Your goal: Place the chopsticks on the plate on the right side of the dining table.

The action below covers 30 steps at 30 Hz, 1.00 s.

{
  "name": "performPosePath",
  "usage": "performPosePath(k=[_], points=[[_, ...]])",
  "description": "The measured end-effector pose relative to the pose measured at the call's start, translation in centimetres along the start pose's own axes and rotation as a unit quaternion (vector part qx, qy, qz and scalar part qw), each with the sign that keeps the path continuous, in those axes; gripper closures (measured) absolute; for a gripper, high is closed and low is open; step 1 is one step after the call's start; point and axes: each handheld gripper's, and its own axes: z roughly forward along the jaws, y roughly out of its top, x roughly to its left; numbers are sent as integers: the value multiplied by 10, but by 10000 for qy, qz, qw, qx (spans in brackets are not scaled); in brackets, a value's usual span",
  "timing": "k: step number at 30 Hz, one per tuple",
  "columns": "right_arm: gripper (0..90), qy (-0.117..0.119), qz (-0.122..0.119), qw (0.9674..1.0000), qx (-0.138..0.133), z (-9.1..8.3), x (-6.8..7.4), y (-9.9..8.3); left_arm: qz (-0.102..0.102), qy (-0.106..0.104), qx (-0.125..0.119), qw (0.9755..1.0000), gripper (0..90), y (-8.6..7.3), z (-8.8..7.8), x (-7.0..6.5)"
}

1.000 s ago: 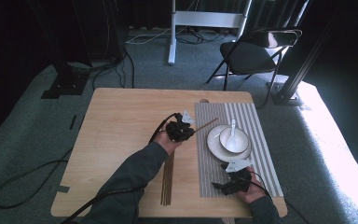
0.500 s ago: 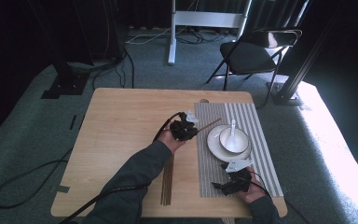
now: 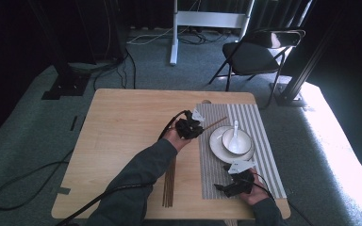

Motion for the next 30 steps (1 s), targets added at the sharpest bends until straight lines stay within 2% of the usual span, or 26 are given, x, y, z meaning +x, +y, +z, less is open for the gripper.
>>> performPosePath(k=[9,14,17,30], points=[[124,-4,0,10000,1,0,0,0,77,-17,43,10000,849,8,8,-3],[124,-2,1,10000,-4,0,0,0,-19,-84,-22,10000,849,10,12,-4],[124,-2,-1,10000,-4,0,0,0,13,-66,36,10000,849,10,15,-4],[124,-1,2,10000,-3,0,0,0,-48,-117,8,9999,849,17,22,-6]])
